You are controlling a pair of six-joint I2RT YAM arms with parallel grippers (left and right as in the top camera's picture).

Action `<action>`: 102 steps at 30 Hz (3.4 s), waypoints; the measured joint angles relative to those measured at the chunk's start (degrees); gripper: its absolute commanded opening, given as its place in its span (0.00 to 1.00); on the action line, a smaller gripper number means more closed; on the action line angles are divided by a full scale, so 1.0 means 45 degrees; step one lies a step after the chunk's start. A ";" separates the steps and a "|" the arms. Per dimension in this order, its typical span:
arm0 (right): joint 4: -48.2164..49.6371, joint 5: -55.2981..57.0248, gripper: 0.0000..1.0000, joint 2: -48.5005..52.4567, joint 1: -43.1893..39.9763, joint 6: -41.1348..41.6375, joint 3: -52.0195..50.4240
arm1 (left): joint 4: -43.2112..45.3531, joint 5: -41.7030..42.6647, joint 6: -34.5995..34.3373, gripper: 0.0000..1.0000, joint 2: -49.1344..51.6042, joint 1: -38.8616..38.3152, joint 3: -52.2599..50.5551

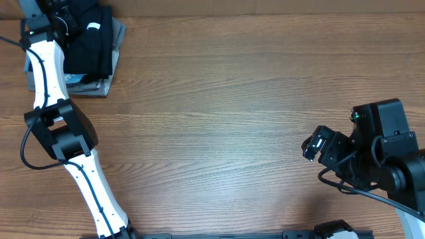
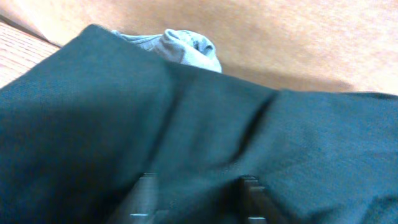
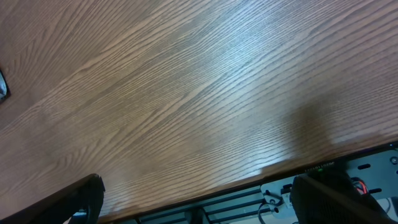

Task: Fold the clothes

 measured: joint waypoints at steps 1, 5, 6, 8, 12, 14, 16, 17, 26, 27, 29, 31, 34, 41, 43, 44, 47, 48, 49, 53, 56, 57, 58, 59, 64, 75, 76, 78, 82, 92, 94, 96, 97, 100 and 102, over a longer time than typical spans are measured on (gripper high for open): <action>-0.0005 0.0000 1.00 0.0000 0.0005 0.0005 0.0000 | -0.0063 0.0039 0.0000 0.86 -0.0053 -0.0034 0.0000; 0.0000 -0.0053 1.00 0.0000 0.0000 0.0000 0.0000 | -0.0699 0.0039 -0.0073 1.00 -0.0811 -0.0165 -0.0068; 0.0000 -0.0068 1.00 0.0000 0.0005 0.0000 0.0000 | -0.0908 0.0029 -0.0078 1.00 -0.1112 -0.0165 -0.0126; 0.0034 -0.0092 1.00 0.0000 0.0005 0.0000 0.0000 | -0.1331 -0.0005 -0.0083 1.00 -0.1909 -0.0160 -0.0136; 0.0525 -0.0078 1.00 0.0005 0.0000 -0.0019 0.0000 | -0.2361 0.0005 -0.0092 1.00 -0.4303 -0.0160 -0.0136; 0.0714 -0.0083 1.00 0.0005 0.0000 -0.0107 0.0005 | -0.2997 0.0291 -0.0131 1.00 -0.5751 -0.0155 -0.0126; 0.0767 -0.0092 1.00 0.0010 0.0000 -0.0209 0.0015 | -0.3657 0.0748 -0.0180 1.00 -0.7087 -0.0155 -0.0102; 0.0763 -0.0087 1.00 0.0015 0.0000 -0.0291 0.0058 | -0.4192 0.1093 -0.0243 1.00 -0.7776 -0.0155 -0.0083; 0.0296 -0.0053 1.00 -0.0986 0.0005 -0.0656 0.0151 | -0.9097 0.3293 -0.0359 1.00 -1.1404 -0.0209 0.0000; 0.0301 -0.0019 1.00 -0.1263 0.0000 -0.0675 0.0155 | -0.9598 0.3405 -0.0306 1.00 -1.1618 -0.0253 0.0000; 0.0316 0.0058 1.00 -0.2244 0.0005 -0.0699 0.0175 | -1.0754 0.3594 -0.0024 1.00 -1.2041 -0.0427 0.0000; 0.0277 0.0058 1.00 -0.2875 0.0000 -0.0719 0.0175 | -1.2070 0.3735 0.0379 1.00 -1.2434 -0.0704 -0.0005; 0.0199 0.0063 1.00 -0.4187 0.0000 -0.0729 0.0078 | -1.3998 0.3842 0.1166 1.00 -1.3002 -0.1180 -0.0015; 0.0651 0.0063 1.00 -0.6985 0.0000 -0.0714 -0.2108 | -1.4600 0.4002 0.2089 1.00 -1.5086 -0.1749 -0.0957; 0.0806 0.0107 1.00 -0.7451 0.0005 -0.0515 -0.2783 | -1.4644 0.4002 0.2127 1.00 -1.6033 -0.1749 -0.1506; 0.0831 0.0112 1.00 -0.7597 0.0000 -0.0408 -0.3041 | -1.4639 0.4007 0.2132 1.00 -1.6597 -0.1749 -0.1889; 0.1161 0.0117 1.00 -0.7922 0.0005 -0.0204 -0.3745 | -1.4610 0.4002 0.2132 1.00 -1.8306 -0.1749 -0.3220; 0.1248 0.0121 1.00 -0.7961 0.0000 -0.0209 -0.3876 | -1.4532 0.4002 0.2132 1.00 -1.8938 -0.1749 -0.3745; 0.1384 0.0121 1.00 -0.7980 0.0005 -0.0291 -0.3993 | -1.4426 0.4002 0.2118 1.00 -1.9594 -0.1749 -0.4289; 0.1996 0.0204 1.00 -0.7980 0.0000 -0.0437 -0.4138 | -1.3333 0.4007 0.1583 1.00 -2.2333 -0.1749 -0.6756; 0.2701 0.0316 1.00 -0.7980 0.0000 -0.0505 -0.4158 | -1.2434 0.4007 0.1035 1.00 -2.4145 -0.1749 -0.8160; 0.2856 0.0369 1.00 -0.7980 0.0000 -0.0534 -0.4158 | -1.2206 0.4007 0.0908 1.00 -2.4577 -0.1749 -0.8466; 0.3002 0.0389 1.00 -0.7980 0.0000 -0.0534 -0.4158 | -1.2089 0.4007 0.0826 1.00 -2.4917 -0.1749 -0.8694; 0.3109 0.0447 1.00 -0.7980 0.0000 -0.0539 -0.4158 | -1.2036 0.4007 0.0748 1.00 -2.5208 -0.1749 -0.8884; 0.3259 0.0544 1.00 -0.7980 0.0000 -0.0578 -0.4158 | -1.1953 0.4007 0.0534 1.00 -2.5631 -0.1749 -0.9180; 0.2977 0.0573 1.00 -0.7980 0.0005 -0.0593 -0.4158 | -1.2225 0.4007 0.0525 1.00 -2.5631 -0.1749 -0.9277; 0.2973 0.0578 1.00 -0.7980 0.0000 -0.0583 -0.4158 | -1.2347 0.4007 0.0525 1.00 -2.5631 -0.1749 -0.9277; 0.2982 0.0578 1.00 -0.7980 0.0000 -0.0578 -0.4158 | -1.2745 0.4007 0.0520 1.00 -2.5631 -0.1749 -0.9277; 0.2973 0.0573 1.00 -0.7980 0.0005 -0.0578 -0.4158 | -1.3590 0.4002 0.0481 1.00 -2.5631 -0.1749 -0.9292; 0.2851 0.0777 1.00 -0.7980 0.0000 -0.0588 -0.4158 | -1.4688 0.4002 0.0442 1.00 -2.5631 -0.1749 -0.9296; 0.2720 0.0908 1.00 -0.7980 0.0005 -0.0588 -0.4158 | -1.4688 0.4007 0.0437 1.00 -2.5631 -0.1749 -0.9296; 0.2463 0.1064 1.00 -0.8009 -0.0010 -0.0593 -0.4158 | -1.4693 0.4002 0.0442 1.00 -2.5631 -0.1749 -0.9296; 0.2433 0.1214 1.00 -0.8053 -0.0049 -0.0588 -0.4163 | -1.4693 0.4002 0.0442 1.00 -2.5631 -0.1749 -0.9296; 0.2856 0.1778 1.00 -0.8344 -0.0301 -0.0622 -0.4172 | -1.4693 0.4002 0.0442 1.00 -2.5631 -0.1749 -0.9296; 0.3643 0.2152 1.00 -0.8670 -0.0510 -0.0670 -0.4260 | -1.4693 0.4007 0.0442 1.00 -2.5631 -0.1749 -0.9296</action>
